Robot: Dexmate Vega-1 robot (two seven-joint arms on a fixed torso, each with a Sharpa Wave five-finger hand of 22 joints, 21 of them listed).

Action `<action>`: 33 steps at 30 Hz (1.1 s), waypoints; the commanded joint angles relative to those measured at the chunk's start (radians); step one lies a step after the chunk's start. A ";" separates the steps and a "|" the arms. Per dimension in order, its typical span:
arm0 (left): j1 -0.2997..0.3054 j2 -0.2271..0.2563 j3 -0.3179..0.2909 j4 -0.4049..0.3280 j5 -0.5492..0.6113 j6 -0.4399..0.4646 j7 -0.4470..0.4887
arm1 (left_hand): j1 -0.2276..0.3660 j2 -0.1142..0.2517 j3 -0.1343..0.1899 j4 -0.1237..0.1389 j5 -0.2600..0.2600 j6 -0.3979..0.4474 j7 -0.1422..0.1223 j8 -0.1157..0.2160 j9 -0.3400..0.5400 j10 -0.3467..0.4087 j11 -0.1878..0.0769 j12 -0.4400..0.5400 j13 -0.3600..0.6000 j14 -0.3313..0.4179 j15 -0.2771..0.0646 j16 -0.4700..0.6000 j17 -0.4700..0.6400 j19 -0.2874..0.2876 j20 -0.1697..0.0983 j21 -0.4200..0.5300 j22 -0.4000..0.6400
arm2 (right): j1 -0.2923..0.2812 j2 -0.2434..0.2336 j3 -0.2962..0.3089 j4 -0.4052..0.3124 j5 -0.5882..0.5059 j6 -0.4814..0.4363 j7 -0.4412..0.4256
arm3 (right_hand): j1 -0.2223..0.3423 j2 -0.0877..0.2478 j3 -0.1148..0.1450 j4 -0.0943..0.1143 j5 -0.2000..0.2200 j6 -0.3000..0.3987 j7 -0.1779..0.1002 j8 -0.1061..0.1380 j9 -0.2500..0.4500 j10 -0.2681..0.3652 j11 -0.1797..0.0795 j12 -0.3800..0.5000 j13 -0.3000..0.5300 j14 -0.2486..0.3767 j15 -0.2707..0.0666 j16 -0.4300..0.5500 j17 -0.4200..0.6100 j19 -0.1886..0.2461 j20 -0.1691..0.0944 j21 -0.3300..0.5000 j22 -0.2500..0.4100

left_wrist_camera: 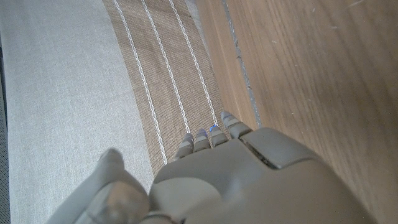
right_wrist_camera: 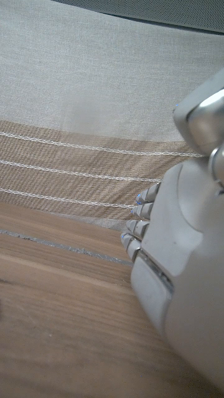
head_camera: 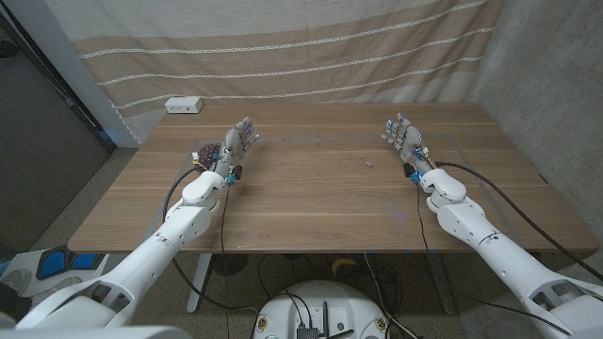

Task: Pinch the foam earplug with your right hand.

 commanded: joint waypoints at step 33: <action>-0.041 -0.017 0.016 0.041 0.002 0.004 -0.023 | 0.008 0.099 0.007 -0.001 0.006 0.002 0.002 0.007 0.004 -0.005 -0.001 0.005 0.005 -0.007 0.002 0.005 -0.002 0.006 0.012 0.004 0.004 | -0.061 -0.118 -0.031 -0.252 -0.378 -0.178 -0.390 | 0.086 -0.036 0.022 -0.106 0.013 0.063 0.025 0.024 0.004 0.067 0.037 0.024 -0.035 0.049 0.040 0.017 -0.054 0.044 0.050 -0.014 0.006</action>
